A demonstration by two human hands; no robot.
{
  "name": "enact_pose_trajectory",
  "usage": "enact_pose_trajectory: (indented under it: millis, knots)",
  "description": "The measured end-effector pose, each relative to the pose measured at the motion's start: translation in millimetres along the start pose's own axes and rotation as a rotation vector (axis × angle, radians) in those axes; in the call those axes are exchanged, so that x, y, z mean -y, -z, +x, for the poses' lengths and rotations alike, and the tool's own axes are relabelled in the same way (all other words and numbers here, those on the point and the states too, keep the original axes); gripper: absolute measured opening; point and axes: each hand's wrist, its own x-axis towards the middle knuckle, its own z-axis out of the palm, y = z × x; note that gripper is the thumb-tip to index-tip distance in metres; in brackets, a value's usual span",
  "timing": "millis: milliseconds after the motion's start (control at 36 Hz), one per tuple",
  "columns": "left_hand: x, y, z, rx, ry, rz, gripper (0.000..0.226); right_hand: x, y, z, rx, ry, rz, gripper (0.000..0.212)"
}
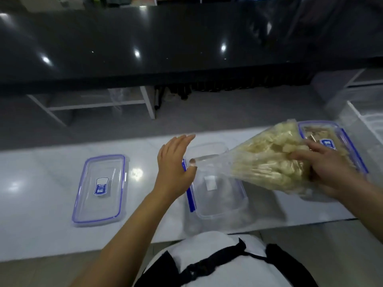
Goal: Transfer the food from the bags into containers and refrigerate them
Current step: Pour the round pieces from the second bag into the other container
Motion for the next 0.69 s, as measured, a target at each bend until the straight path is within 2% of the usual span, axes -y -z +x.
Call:
enact_pose_trajectory:
  millis: [333, 611, 694]
  knots:
    - [23.4, -0.9, 3.1, 0.083, -0.032, -0.081, 0.062, -14.8, -22.1, -31.7, -0.171, -0.032, -0.095, 0.024]
    - [30.2, -3.1, -1.6, 0.097, -0.046, -0.112, 0.065, -22.2, -25.6, -33.6, -0.276, -0.014, -0.114, 0.03]
    - [27.1, -1.8, -5.6, 0.09, -0.041, -0.107, 0.064, -18.8, -21.1, -27.2, -0.263, 0.034, -0.161, 0.04]
